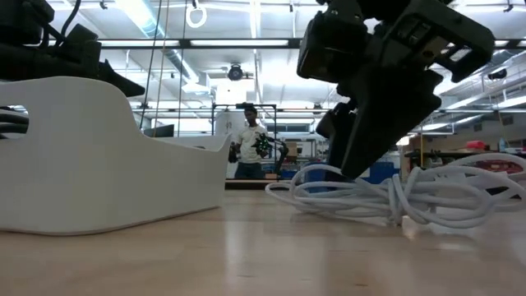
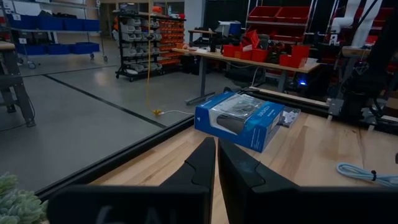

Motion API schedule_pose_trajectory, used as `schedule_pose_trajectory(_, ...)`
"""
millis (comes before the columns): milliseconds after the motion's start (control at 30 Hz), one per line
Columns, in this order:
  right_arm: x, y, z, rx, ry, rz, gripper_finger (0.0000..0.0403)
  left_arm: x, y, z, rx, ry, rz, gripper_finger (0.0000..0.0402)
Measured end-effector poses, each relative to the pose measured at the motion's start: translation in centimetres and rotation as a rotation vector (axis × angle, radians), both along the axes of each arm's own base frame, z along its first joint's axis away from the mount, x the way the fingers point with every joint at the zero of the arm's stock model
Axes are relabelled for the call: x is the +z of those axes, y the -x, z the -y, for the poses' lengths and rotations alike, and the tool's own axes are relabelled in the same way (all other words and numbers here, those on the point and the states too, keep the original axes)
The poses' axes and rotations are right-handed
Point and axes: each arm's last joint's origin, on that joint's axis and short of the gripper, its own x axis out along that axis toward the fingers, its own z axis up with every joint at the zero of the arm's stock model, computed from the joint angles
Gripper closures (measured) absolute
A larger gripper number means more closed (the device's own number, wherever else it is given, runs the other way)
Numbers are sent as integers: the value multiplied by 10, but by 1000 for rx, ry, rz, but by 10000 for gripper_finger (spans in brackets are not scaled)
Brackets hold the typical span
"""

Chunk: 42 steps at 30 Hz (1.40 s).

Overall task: Pick and place USB-C Cables
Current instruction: Put the white HDMI cable into the white bin

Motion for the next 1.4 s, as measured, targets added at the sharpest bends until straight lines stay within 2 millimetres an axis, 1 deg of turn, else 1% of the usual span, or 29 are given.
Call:
schedule_pose_trajectory(100,-5,3,1,-9,14,6,218,0,0,0,0,0,0,377)
schedule_pose_trajectory(233,-13,8,4,-20,30,5,248,0,0,0,0,0,0,377)
schedule_pose_trajectory(367,-16,10,6,-12,32,3,281,0,0,0,0,0,0,377)
schedule_pose_trajectory(667,-16,10,5,20,7,7,383,0,0,0,0,0,0,377)
schedule_pose_trajectory(833,-11,6,5,47,6,5,383,0,0,0,0,0,0,377)
schedule_pose_trajectory(933,2,-3,2,99,37,34,384,0,0,0,0,0,0,377)
schedule_pose_trajectory(1067,27,-18,-2,180,75,94,388,0,0,0,0,0,0,377)
schedule_pose_trajectory(1200,59,-36,-3,205,80,197,386,0,0,0,0,0,0,377)
schedule_pose_trajectory(1400,106,-59,5,218,69,353,387,0,0,0,0,0,0,377)
